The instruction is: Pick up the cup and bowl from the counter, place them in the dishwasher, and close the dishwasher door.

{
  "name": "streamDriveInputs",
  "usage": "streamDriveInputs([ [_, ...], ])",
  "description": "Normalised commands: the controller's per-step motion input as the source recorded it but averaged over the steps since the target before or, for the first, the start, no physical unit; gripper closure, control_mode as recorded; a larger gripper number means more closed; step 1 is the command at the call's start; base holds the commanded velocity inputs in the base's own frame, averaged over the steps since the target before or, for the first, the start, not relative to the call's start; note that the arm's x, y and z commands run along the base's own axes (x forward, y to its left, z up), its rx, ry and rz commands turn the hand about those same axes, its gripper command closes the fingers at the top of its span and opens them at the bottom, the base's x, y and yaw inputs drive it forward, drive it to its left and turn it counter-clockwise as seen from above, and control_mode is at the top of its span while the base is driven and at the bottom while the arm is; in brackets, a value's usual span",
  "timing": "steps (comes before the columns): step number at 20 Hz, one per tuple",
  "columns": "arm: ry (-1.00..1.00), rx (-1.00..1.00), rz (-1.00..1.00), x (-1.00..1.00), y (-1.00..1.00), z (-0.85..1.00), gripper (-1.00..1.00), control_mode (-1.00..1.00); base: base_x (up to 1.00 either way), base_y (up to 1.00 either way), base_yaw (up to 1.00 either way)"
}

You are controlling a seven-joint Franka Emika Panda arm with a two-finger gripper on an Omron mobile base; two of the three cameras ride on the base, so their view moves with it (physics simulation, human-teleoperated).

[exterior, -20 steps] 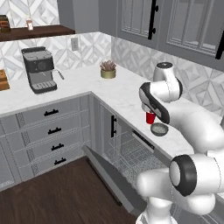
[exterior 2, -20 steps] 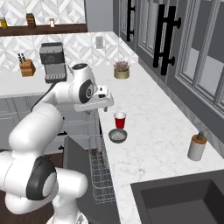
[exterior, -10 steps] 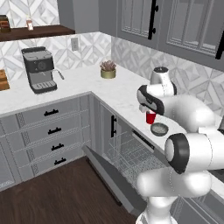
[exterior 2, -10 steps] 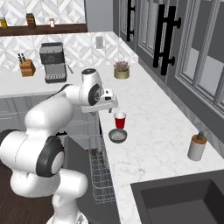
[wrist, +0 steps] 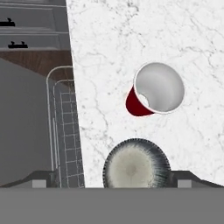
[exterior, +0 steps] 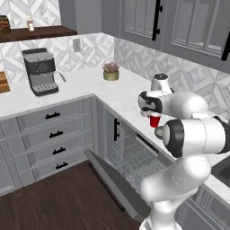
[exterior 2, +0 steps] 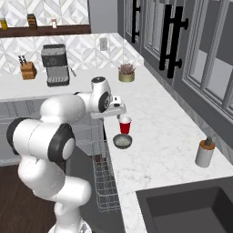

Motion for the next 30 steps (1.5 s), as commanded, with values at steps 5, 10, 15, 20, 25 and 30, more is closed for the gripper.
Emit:
streamDriveInputs([
  [5, 0.0, 0.0, 0.0, 0.45, -0.11, -0.19, -1.0, -1.0, 0.0, 0.0, 0.0],
  [10, 0.0, 0.0, 0.01, 0.41, -0.31, -0.12, -1.0, -1.0, 0.0, 0.0, 0.0],
  [15, 0.0, 0.0, 0.03, 0.36, -0.11, -0.2, -1.0, -1.0, 0.0, 0.0, 0.0],
  [20, 0.0, 0.0, 0.05, 0.29, 0.0, -0.23, -1.0, -1.0, 0.0, 0.0, 0.0],
  [25, 0.0, 0.0, 0.05, 0.06, 0.0, -0.35, -1.0, -1.0, 0.0, 0.0, 0.0],
  [30, 0.01, 0.0, 0.06, 0.0, 0.0, -0.42, -1.0, -1.0, 0.0, 0.0, 0.0],
])
